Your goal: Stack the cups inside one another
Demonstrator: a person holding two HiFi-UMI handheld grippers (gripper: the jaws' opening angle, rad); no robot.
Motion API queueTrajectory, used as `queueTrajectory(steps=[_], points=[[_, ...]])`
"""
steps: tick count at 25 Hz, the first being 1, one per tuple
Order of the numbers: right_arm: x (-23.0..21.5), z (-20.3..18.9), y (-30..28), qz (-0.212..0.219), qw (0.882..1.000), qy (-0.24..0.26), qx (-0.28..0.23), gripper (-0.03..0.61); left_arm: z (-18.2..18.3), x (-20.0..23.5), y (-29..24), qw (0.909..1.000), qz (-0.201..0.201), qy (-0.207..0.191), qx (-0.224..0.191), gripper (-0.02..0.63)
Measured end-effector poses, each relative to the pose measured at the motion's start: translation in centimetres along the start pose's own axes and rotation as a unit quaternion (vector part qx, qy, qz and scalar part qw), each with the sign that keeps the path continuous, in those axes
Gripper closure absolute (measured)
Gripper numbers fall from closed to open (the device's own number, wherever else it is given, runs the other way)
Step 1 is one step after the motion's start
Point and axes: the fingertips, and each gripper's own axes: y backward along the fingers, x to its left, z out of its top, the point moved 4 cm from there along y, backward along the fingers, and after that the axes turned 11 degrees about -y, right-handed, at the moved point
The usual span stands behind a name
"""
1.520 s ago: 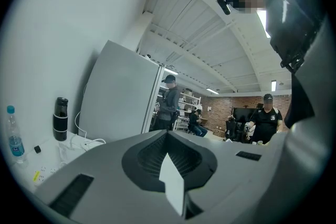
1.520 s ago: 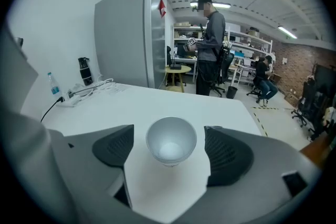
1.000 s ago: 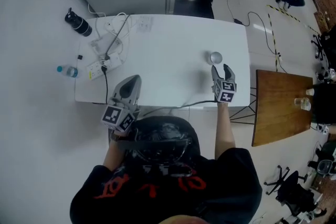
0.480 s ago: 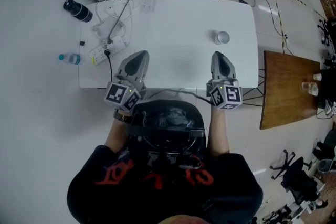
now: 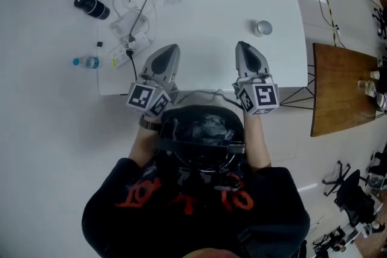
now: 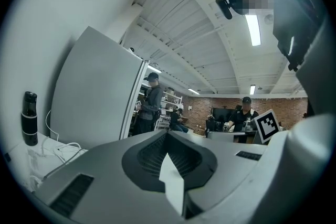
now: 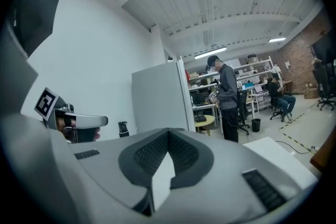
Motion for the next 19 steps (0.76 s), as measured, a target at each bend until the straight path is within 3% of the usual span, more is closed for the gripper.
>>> queueTrajectory(steps=[12, 19], points=[[0.8, -1.6, -0.9, 0.007, 0.999, -0.003, 0.032, 0.575, -0.6, 1.4, 1.0, 0.9999, 0.008, 0.012, 0.000, 0.609], [0.9, -1.6, -2.9, -0.006, 0.999, -0.018, 0.029, 0.575, -0.3, 4.9, 1.3, 0.9998, 0.009, 0.014, -0.007, 0.610]])
